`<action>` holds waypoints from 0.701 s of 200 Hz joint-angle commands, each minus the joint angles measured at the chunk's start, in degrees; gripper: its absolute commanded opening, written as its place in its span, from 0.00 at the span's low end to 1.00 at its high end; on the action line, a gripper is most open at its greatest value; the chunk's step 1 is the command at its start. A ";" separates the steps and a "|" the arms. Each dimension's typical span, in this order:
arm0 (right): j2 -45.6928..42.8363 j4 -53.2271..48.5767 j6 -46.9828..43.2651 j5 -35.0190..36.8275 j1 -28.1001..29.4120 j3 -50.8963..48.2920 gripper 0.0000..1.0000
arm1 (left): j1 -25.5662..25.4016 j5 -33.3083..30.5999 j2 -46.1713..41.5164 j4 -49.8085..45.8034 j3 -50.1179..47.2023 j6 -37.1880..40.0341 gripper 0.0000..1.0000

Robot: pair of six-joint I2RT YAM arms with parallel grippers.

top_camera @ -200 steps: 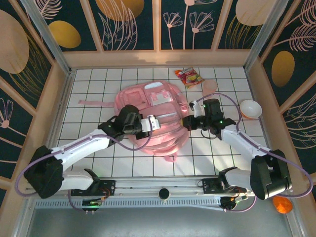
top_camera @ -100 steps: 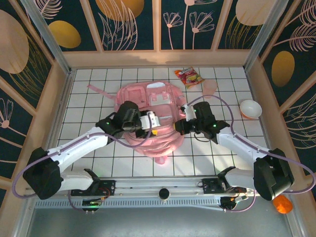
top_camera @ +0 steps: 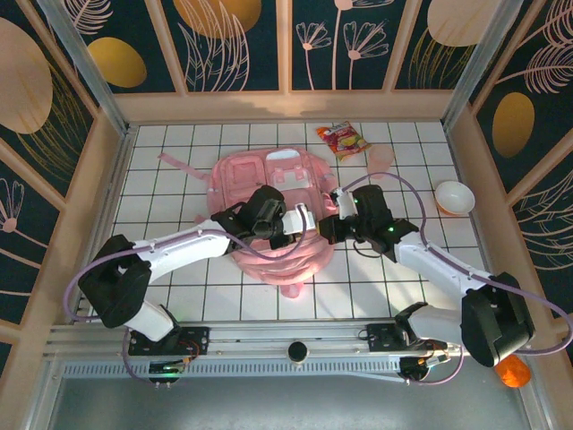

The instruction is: Pack the student bag

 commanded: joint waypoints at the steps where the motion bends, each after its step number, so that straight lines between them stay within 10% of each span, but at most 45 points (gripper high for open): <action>1: -0.46 6.20 2.17 -1.64 -4.51 -3.05 0.00 | 0.13 4.48 -4.99 -2.86 -1.80 6.97 0.00; 52: 10.11 16.49 4.59 -3.17 -10.51 1.05 0.00 | 0.13 13.32 -13.24 -4.93 -9.82 18.62 0.00; 115: 15.41 16.58 6.01 1.49 -12.68 5.70 0.00 | 8.24 7.37 -13.96 6.50 -13.86 15.62 0.00; 121: 15.45 16.72 5.68 1.27 -12.86 5.83 0.00 | 8.82 5.89 -13.54 7.57 -13.45 15.26 0.11; 140: 13.99 17.12 4.25 0.85 -13.25 6.18 0.48 | 9.57 3.42 -12.96 7.92 -10.46 11.15 0.67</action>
